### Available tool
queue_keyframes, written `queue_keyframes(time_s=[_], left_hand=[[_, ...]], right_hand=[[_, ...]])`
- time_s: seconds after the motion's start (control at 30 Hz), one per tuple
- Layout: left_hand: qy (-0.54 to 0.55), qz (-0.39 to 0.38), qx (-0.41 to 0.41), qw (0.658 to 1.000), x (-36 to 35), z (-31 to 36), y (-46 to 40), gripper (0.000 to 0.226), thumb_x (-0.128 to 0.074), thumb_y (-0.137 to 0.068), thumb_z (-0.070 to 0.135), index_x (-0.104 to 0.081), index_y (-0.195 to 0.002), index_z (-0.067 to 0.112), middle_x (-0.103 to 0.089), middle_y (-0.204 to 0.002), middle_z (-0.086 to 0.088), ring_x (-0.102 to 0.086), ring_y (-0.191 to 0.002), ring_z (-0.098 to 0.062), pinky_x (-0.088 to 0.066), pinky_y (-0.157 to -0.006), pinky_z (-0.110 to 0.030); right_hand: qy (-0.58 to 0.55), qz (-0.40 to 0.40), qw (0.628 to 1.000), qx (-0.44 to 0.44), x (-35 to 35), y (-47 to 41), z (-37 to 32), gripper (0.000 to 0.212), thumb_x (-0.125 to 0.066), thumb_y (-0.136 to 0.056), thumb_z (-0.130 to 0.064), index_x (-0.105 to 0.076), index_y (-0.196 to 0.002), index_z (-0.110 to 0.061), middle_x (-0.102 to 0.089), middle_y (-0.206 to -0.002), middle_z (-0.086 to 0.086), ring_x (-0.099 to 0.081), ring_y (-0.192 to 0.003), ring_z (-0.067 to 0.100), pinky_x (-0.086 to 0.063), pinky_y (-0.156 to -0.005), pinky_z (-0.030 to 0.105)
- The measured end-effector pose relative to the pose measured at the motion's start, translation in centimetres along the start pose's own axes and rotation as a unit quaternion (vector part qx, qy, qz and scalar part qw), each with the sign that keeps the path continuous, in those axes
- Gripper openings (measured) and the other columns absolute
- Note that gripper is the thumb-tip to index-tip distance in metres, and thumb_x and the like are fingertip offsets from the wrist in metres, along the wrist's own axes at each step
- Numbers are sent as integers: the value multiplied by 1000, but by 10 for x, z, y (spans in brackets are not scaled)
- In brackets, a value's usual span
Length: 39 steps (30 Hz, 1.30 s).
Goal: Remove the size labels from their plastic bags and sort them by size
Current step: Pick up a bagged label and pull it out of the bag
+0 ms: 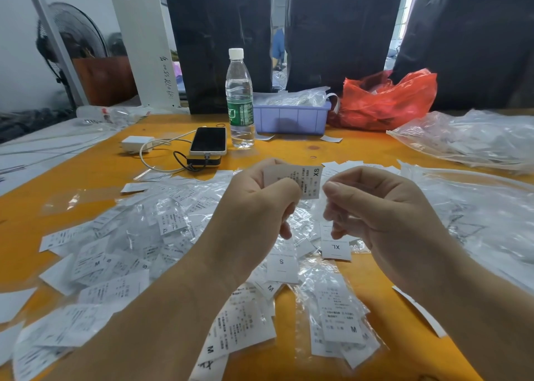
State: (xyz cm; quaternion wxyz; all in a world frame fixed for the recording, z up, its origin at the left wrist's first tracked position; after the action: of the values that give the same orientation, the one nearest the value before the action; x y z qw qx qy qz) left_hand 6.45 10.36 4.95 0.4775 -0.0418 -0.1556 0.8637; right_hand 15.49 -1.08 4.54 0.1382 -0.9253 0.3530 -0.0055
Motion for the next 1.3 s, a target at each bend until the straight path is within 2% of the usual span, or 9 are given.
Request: queue_keyframes(time_s=[0.17, 0.23, 0.33, 0.47, 0.67, 0.83, 1.0, 1.13, 1.3], left_hand=[[32, -4, 31, 999, 0, -4, -1, 15, -54, -75, 18, -64, -83, 10, -46, -53, 7, -42, -48, -7, -44, -47, -23], [31, -15, 31, 999, -3, -3, -1, 10, -60, -85, 21, -64, -82, 12, -44, -52, 8, -40, -46, -6, -43, -46, -22], [11, -13, 22, 1000, -2, -3, -1, 20, -57, -96, 19, -63, -77, 15, -42, -49, 11, -39, -44, -4, -43, -45, -22], [5, -6, 28, 1000, 0, -3, -1, 21, -60, -93, 16, -60, -72, 15, -41, -47, 11, -38, -43, -5, -41, -44, -23], [-5, -17, 33, 999, -1, -3, -1, 10, -57, -73, 23, -58, -68, 14, -41, -46, 10, -36, -43, -6, -40, -44, -22], [-23, -24, 34, 999, -1, -3, -2, 19, -57, -71, 22, -65, -54, 28, -45, -44, 12, -38, -41, -5, -38, -43, -23], [-45, -18, 24, 999, 1, -3, -3, 10, -58, -71, 23, -60, -67, 14, -43, -45, 11, -38, -41, -8, -37, -47, -31], [-57, -13, 19, 998, 1, -3, -3, 12, -59, -73, 29, -62, -70, 18, -44, -47, 12, -39, -44, -6, -39, -46, -29], [-52, -20, 17, 998, 0, -6, -2, 23, -61, -77, 37, -68, -83, 15, -46, -49, 13, -41, -46, -5, -41, -48, -26]], right_hand=[[10, -6, 1000, 7, -1, 1, 0, 18, -68, -70, -22, -68, -79, -6, -63, -60, 7, -54, -53, 16, -51, -52, 24], [11, -8, 1000, 11, -2, 1, 0, 15, -69, -70, -23, -69, -76, -9, -63, -60, 7, -54, -55, 18, -50, -52, 24], [4, -9, 1000, 17, -2, 2, -2, 14, -69, -69, -23, -70, -73, -10, -62, -60, 8, -53, -55, 20, -50, -52, 24], [2, -7, 1000, 30, 0, 2, -5, 12, -69, -72, -22, -71, -72, -11, -62, -60, 6, -52, -54, 18, -50, -52, 25], [-7, -24, 1000, 17, -2, 1, -3, 12, -70, -69, -25, -73, -71, -14, -63, -62, 7, -53, -54, 17, -50, -52, 25], [-15, -58, 998, -7, -6, 1, -1, 15, -72, -65, -26, -74, -71, -12, -62, -63, 10, -52, -59, 23, -49, -53, 25], [1, -86, 996, -13, -10, 2, 0, 8, -81, -70, -18, -74, -70, -13, -61, -65, 12, -53, -61, 23, -49, -55, 26], [-8, -90, 996, -27, -10, 2, 2, 11, -76, -68, -23, -74, -70, -12, -60, -65, 13, -55, -60, 21, -50, -54, 27], [-20, -80, 996, -37, -9, 1, 6, 15, -73, -65, -25, -73, -71, -12, -60, -65, 11, -54, -57, 19, -49, -54, 25]])
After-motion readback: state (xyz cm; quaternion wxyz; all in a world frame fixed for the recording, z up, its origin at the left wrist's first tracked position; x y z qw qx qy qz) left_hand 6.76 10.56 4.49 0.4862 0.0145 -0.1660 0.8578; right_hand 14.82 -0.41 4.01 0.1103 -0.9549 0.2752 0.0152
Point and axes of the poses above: each hand's wrist, its own y-axis away from the middle knuckle, its own x-axis out of the back of the hand, z = x × y, the point moved 6 cm from there along -y, towards the middle knuckle
